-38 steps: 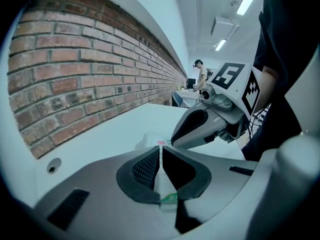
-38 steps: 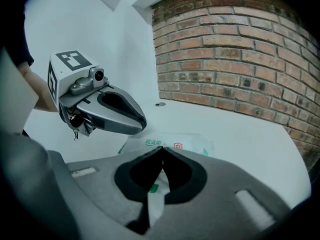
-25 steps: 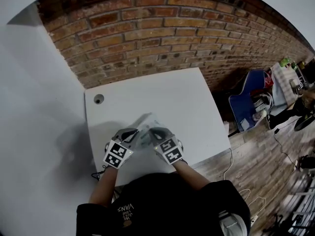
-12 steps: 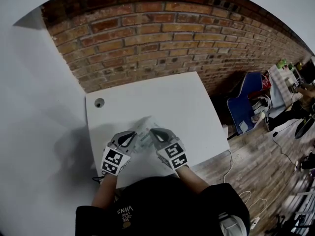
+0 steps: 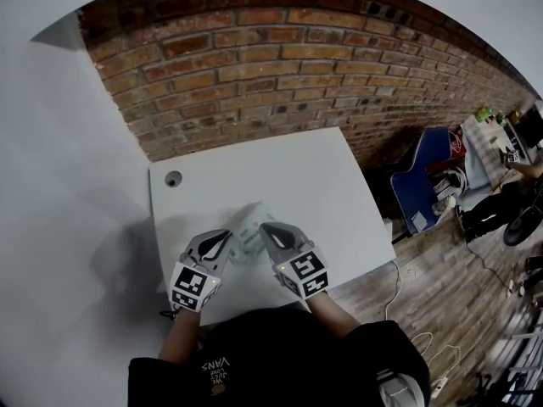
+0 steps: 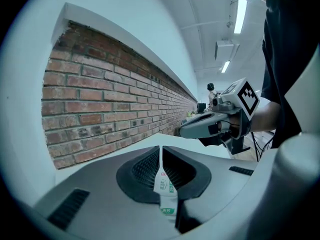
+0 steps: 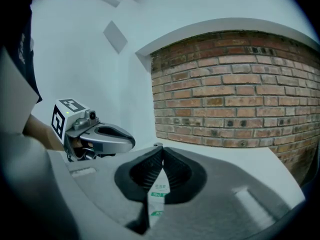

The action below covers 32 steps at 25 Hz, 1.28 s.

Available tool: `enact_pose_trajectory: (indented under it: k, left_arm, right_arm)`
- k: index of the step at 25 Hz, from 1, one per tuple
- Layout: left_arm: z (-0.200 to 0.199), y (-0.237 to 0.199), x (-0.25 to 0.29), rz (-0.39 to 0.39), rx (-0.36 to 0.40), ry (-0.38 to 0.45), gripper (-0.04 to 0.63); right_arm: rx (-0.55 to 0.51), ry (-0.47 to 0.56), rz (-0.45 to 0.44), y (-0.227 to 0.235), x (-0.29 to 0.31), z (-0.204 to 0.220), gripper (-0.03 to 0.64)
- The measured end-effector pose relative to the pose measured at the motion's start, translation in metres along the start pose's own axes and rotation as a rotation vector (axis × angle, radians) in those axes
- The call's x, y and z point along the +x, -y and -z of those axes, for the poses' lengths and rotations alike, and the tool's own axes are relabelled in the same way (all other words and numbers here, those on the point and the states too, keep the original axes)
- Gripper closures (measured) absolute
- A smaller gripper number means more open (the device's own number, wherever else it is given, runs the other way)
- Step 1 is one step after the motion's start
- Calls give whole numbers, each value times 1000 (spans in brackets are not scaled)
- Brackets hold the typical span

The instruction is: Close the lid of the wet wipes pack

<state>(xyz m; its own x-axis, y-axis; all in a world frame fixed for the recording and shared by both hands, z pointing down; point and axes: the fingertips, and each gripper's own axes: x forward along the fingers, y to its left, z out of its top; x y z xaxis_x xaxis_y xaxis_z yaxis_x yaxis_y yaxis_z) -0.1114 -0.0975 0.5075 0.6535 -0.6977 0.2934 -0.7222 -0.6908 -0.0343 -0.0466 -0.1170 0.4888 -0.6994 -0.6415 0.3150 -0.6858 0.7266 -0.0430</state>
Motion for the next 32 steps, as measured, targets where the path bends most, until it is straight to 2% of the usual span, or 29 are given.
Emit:
enact_pose_trajectory:
  k: [11, 15, 25, 32]
  left_arm:
    - [-6, 3, -27, -11, 2, 45, 572]
    - [-4, 5, -37, -14, -7, 46, 571]
    - [2, 5, -53, -39, -45, 59, 572]
    - [7, 7, -53, -27, -47, 54, 572]
  right_arm:
    - [22, 29, -17, -20, -10, -13, 617]
    - [2, 72, -9, -26, -13, -23, 618]
    - [23, 52, -2, -35, -17, -8, 618]
    - [26, 27, 15, -38, -16, 0, 618]
